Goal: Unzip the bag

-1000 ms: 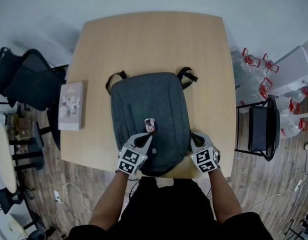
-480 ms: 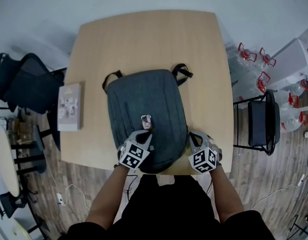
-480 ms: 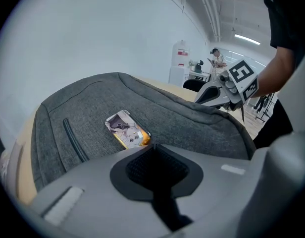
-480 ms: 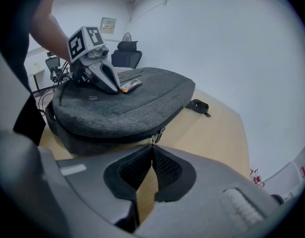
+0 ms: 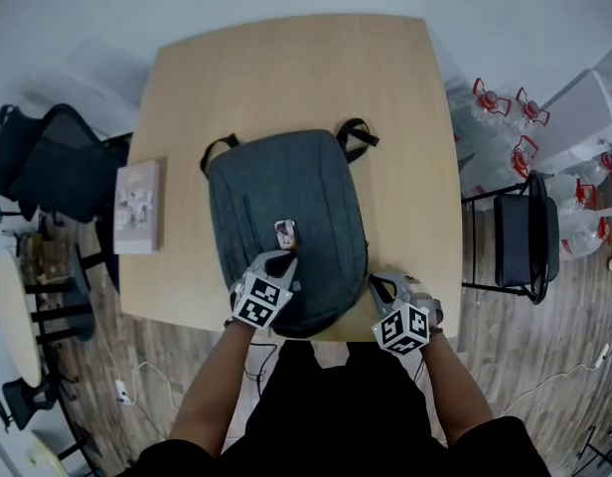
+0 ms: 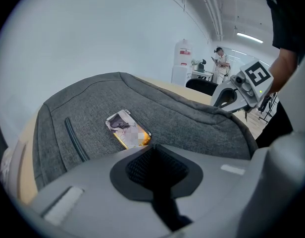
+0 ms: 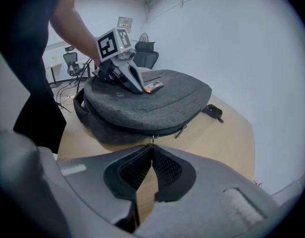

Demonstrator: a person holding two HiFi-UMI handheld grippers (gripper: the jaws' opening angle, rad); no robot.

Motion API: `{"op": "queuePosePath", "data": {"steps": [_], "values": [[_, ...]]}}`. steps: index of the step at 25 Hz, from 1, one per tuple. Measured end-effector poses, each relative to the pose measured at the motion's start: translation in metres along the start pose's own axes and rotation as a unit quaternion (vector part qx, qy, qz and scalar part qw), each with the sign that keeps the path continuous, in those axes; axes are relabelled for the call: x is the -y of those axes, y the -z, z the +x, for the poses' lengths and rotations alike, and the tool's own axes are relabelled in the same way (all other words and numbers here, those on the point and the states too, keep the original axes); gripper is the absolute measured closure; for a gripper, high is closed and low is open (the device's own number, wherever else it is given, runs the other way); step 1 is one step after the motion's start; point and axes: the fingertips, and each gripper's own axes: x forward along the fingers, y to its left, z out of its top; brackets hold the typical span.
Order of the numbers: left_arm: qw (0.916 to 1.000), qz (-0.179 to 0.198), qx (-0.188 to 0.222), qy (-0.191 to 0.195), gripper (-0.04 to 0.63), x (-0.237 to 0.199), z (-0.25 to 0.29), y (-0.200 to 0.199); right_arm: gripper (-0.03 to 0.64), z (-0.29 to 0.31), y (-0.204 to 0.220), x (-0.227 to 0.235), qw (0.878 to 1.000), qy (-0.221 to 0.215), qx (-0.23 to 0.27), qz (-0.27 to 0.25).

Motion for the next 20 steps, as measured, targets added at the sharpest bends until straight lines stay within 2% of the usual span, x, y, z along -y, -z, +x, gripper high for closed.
{"op": "queuePosePath", "data": {"steps": [10,15,20], "values": [[0.9996,-0.023,0.001,-0.017,0.575,-0.001,0.003,-0.002,0.606,-0.015,-0.008,-0.048,1.000,-0.020,0.023,-0.007],[0.9994,-0.031,0.006,-0.010,0.574,-0.002,0.004,-0.003,0.606,-0.015,-0.016,-0.071,1.000,-0.005,0.018,0.025],[0.9994,-0.033,0.009,-0.006,0.571,-0.003,0.005,-0.006,0.606,-0.015,-0.025,-0.090,0.997,0.023,0.007,0.080]]}}
